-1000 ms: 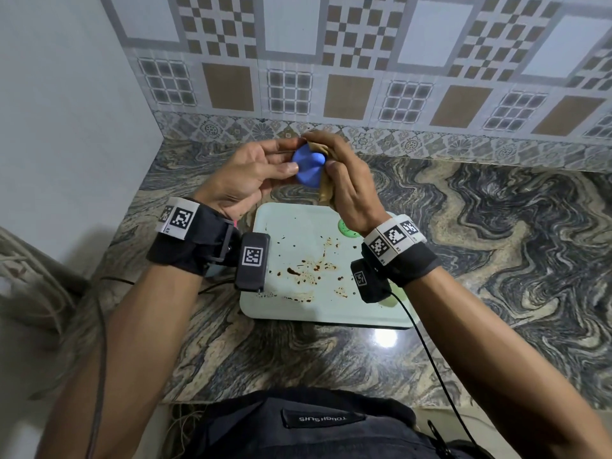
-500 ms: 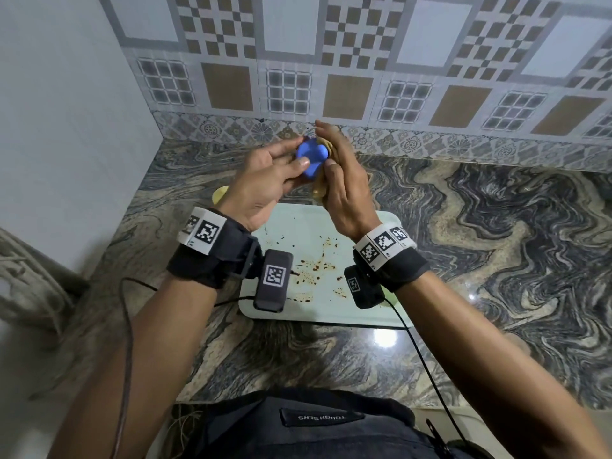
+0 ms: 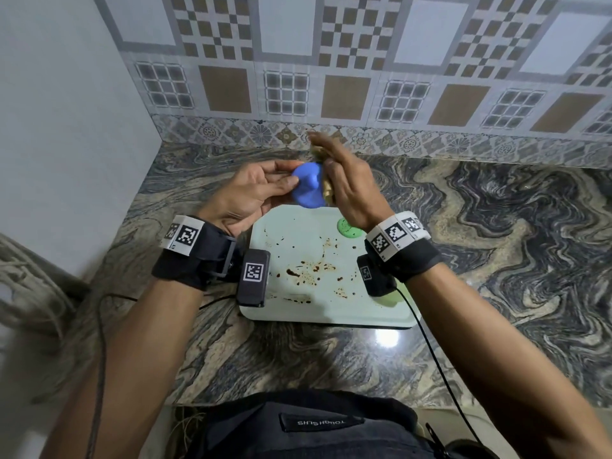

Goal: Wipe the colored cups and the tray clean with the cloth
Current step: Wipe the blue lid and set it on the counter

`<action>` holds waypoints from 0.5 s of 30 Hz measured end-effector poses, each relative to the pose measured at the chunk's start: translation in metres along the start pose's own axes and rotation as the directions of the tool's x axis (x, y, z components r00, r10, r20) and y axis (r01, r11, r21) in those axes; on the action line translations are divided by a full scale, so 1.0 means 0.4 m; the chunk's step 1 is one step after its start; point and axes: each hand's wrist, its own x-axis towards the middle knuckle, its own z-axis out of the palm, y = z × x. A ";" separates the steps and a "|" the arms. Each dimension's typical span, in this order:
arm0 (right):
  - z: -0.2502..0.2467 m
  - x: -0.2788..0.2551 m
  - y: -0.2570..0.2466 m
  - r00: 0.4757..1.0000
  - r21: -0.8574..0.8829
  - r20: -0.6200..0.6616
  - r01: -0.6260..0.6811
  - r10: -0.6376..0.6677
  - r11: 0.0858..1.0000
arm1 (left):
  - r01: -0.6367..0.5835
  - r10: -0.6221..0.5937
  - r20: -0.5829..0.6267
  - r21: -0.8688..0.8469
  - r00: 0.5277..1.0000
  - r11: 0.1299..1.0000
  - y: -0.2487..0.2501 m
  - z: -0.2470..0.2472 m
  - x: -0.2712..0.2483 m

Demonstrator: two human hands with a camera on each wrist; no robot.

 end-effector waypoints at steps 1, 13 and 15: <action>-0.010 0.003 0.002 0.999 -0.005 -0.026 -0.021 0.021 1.000 | 0.009 -0.009 -0.002 -0.012 1.000 1.000 -0.003 -0.002 -0.002; -0.006 -0.012 0.005 0.987 -0.159 0.092 0.147 -0.133 0.976 | 0.008 -0.010 -0.059 -0.032 0.998 0.999 -0.023 -0.006 0.016; 0.012 -0.027 0.002 0.979 -0.186 0.124 0.183 -0.161 0.965 | -0.006 0.003 -0.053 -0.050 0.999 0.999 -0.021 -0.005 0.022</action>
